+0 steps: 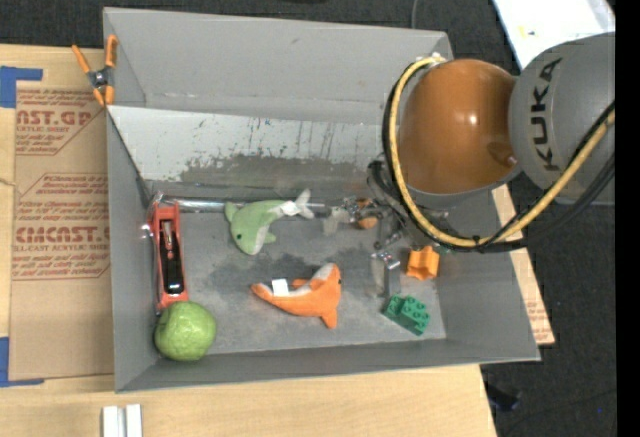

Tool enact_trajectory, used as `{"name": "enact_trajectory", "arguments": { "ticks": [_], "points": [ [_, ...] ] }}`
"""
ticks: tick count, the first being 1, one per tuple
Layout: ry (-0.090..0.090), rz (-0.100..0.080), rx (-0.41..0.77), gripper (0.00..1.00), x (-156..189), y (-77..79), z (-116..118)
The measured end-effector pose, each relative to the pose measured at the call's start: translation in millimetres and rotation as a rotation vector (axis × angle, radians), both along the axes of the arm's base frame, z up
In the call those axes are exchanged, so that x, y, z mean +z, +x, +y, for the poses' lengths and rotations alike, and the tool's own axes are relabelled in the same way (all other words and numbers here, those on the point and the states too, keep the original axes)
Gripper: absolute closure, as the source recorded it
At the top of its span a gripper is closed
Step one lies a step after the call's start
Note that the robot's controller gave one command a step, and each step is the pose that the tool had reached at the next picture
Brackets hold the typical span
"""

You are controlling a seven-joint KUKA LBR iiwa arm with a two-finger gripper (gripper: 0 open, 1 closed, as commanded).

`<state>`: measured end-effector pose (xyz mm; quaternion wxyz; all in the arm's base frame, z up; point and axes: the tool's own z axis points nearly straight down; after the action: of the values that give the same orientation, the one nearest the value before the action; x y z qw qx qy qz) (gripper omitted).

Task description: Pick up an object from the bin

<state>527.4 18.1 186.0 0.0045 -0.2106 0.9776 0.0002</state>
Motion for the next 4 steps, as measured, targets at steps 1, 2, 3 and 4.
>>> {"name": "enact_trajectory", "arguments": {
  "ticks": [1,2,3,4],
  "points": [
    [0.001,0.002,-0.255,0.00,-33.3,-13.6,-0.1],
    [0.000,0.000,-0.146,0.00,-83.0,-31.5,44.2],
    [0.001,0.001,-0.253,0.00,-87.6,-41.4,38.6],
    [0.003,0.006,-0.289,0.00,-117.8,-27.1,22.8]
  ]
}}
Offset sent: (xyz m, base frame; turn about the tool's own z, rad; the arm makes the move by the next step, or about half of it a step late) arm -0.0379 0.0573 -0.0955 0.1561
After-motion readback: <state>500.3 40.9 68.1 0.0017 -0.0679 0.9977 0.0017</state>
